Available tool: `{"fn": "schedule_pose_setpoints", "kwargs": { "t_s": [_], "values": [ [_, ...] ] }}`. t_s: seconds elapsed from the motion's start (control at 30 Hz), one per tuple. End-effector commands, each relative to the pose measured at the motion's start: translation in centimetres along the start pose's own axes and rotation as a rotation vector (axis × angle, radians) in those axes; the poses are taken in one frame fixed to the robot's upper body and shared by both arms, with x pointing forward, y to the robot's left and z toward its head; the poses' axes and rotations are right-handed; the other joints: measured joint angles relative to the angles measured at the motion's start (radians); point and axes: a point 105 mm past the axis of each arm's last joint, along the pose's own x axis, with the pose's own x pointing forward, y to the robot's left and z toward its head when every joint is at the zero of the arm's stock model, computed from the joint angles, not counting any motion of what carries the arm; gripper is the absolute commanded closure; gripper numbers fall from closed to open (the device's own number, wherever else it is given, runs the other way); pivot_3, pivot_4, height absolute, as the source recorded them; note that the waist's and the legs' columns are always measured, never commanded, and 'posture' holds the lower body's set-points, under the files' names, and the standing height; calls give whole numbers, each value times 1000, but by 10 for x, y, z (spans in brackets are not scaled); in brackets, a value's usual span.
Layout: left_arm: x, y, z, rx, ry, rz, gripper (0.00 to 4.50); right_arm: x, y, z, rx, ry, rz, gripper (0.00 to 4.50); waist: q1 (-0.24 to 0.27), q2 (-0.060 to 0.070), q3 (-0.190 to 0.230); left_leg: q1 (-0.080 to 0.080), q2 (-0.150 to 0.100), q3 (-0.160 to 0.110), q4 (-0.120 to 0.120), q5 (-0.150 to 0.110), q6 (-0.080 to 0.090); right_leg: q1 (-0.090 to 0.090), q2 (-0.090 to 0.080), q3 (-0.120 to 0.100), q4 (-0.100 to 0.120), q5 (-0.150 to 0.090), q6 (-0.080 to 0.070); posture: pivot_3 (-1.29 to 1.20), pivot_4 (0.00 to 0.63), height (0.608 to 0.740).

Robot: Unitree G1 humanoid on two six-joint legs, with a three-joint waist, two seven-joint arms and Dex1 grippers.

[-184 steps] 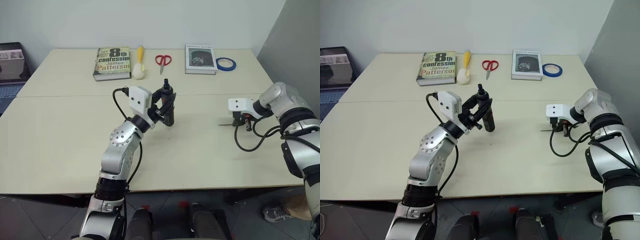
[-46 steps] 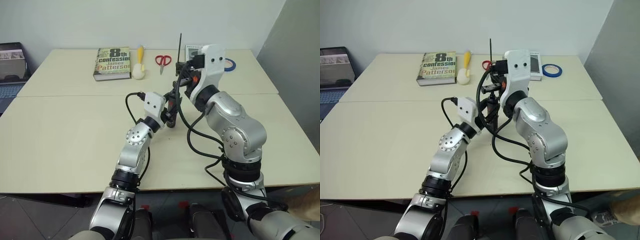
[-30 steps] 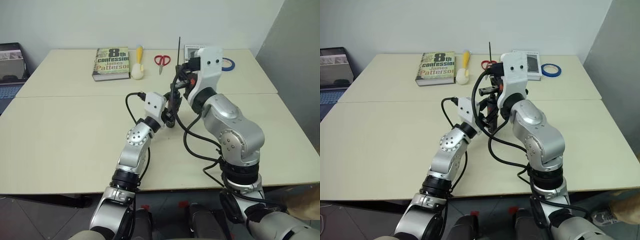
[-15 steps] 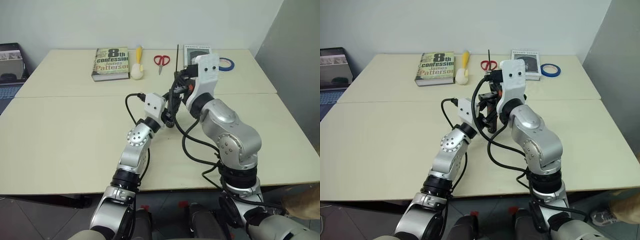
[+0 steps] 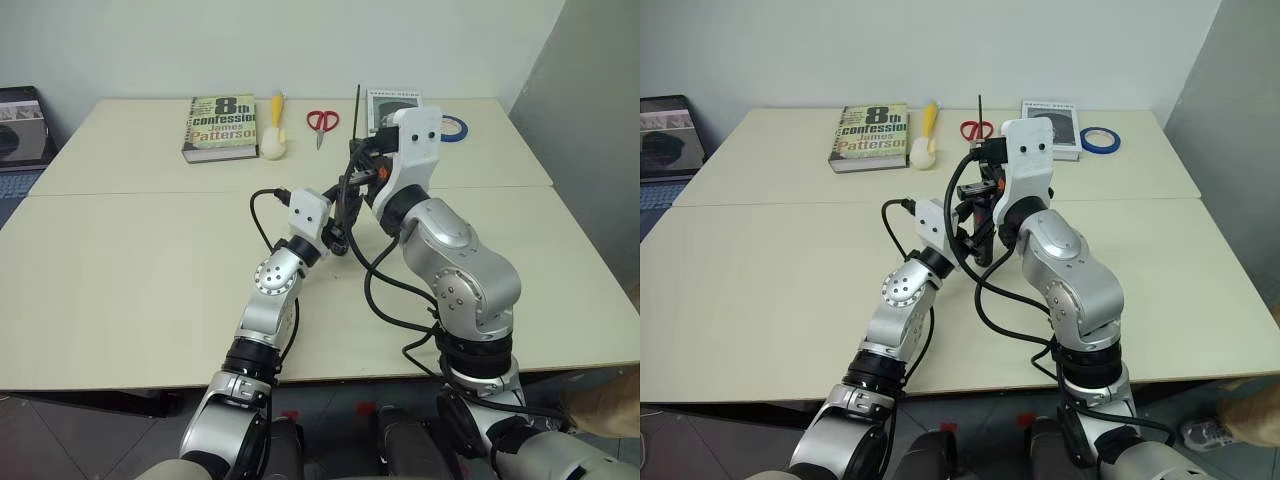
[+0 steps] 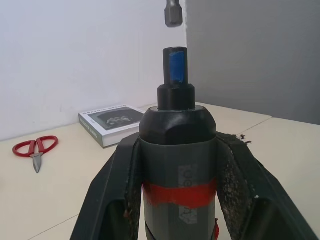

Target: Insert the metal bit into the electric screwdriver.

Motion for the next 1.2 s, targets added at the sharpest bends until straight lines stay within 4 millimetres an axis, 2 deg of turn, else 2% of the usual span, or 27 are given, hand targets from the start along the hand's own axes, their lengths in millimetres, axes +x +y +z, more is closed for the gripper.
{"fn": "schedule_pose_setpoints", "kwargs": {
  "t_s": [0.03, 0.4, 0.53, 0.67, 0.83, 0.93, 1.07, 1.2],
  "values": [
    [-4, 8, -11, 13, 42, 25, 2848, -1, 3, 9, -10, -53, 7, 4500, 0, 0, 0, 0, 0, 0, 0, 0, 0, 0, 0, 0, 0, 0, 0, 0, 150, 740],
    [-4, 12, -13, 17, 43, 28, 2848, -1, 2, 4, -21, -53, 1, 4500, -1, 0, 0, 0, 0, 0, -1, 0, 0, -1, 0, 0, 0, 0, 0, 0, 150, 740],
    [-3, 15, -11, 16, 35, 33, 2848, -2, 4, 14, -12, -81, 8, 4500, -3, 0, 0, -1, 0, 0, -1, 0, 0, -1, 0, 0, 0, 0, 0, 0, 150, 740],
    [-4, 19, -2, 3, 16, 53, 2848, -4, 10, 31, 4, -120, 38, 4500, -4, 0, 0, -2, 0, 0, -1, 0, 0, -2, 0, 0, 0, 0, 0, 0, 150, 740],
    [3, 18, 17, -30, -48, 62, 2848, -4, 6, 48, -2, -156, 32, 4500, -6, 0, 0, -8, 0, 0, -1, 0, 0, -9, 0, 0, 0, 0, 0, 0, 150, 740],
    [13, 11, 23, -38, -77, 43, 2848, -3, -2, 50, -18, -154, 14, 4500, 0, 0, 0, -13, 0, -1, 0, 0, 0, -12, 0, -1, 0, 3, 5, 0, 150, 740],
    [15, 5, 20, -36, -85, 24, 2848, -3, -5, 48, -31, -142, 7, 4500, 2, 0, 0, -14, 0, 0, -1, 0, 0, -12, 0, -1, -1, 3, 6, 0, 150, 740],
    [21, 1, 37, -20, -160, 12, 2848, -4, -7, 48, -36, -144, -1, 4500, 4, 0, 0, -14, 0, -1, -3, 0, 0, -13, 0, -1, -1, 2, 5, 0, 150, 740]
  ]
}}
